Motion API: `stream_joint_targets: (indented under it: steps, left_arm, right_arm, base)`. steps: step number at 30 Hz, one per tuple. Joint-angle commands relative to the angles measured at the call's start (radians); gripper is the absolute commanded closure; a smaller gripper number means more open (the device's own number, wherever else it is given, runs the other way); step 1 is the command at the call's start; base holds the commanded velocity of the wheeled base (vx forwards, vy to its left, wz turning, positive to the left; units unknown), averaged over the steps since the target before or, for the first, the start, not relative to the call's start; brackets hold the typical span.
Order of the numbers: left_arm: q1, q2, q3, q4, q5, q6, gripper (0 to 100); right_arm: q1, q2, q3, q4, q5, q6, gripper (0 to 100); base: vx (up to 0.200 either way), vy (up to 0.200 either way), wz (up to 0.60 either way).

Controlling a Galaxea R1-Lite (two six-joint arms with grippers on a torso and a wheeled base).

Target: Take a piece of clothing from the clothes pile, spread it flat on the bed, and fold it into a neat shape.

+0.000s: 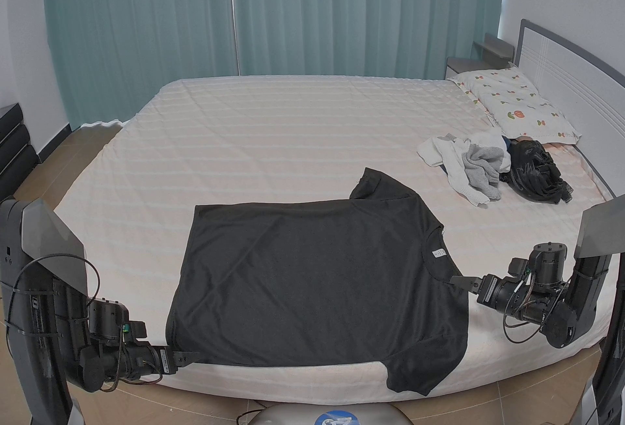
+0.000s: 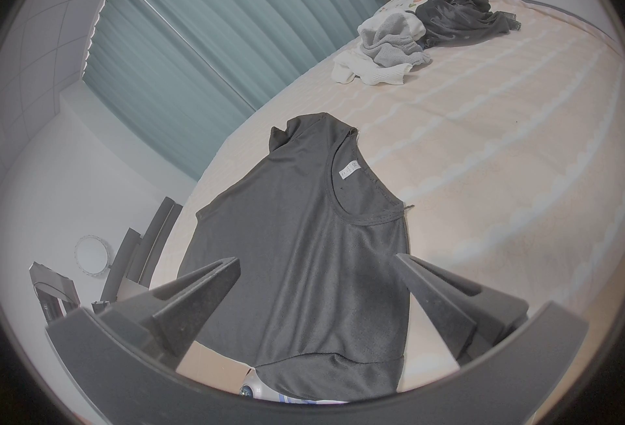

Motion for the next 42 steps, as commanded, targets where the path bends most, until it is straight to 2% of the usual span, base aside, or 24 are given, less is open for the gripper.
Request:
stream_joint_targets:
  steps: [1, 5, 15, 16, 29, 37, 42]
  left_arm:
    - [-0.020, 0.027, -0.025, -0.001, 0.007, 0.000, 0]
    - [-0.021, 0.044, -0.060, -0.001, 0.046, 0.002, 0]
    - [-0.032, 0.049, -0.070, 0.002, 0.050, 0.007, 0]
    - [-0.032, 0.050, -0.073, 0.002, 0.050, 0.007, 100]
    - [-0.029, 0.012, -0.020, -0.007, 0.046, -0.021, 100]
    - [-0.033, -0.091, -0.027, -0.011, 0.043, -0.184, 100]
    - [-0.053, -0.091, -0.046, -0.013, 0.044, -0.265, 100]
  right_arm:
    - [0.001, 0.002, 0.011, -0.005, 0.000, 0.000, 0]
    - [0.004, 0.006, 0.025, -0.045, 0.002, 0.000, 0]
    - [0.010, 0.011, 0.034, -0.063, 0.002, 0.000, 0]
    - [0.010, 0.011, 0.034, -0.063, 0.002, 0.000, 0]
    - [-0.002, 0.037, 0.086, -0.062, 0.002, -0.003, 0]
    - [-0.028, 0.103, 0.133, -0.056, 0.009, -0.046, 0]
    - [0.010, 0.144, 0.095, -0.048, 0.011, -0.043, 0]
  base:
    - [0.000, 0.000, 0.00]
    - [0.000, 0.000, 0.00]
    - [0.000, 0.000, 0.00]
    - [0.000, 0.000, 0.00]
    - [0.000, 0.000, 0.00]
    - [0.000, 0.000, 0.00]
    - [0.000, 0.000, 0.00]
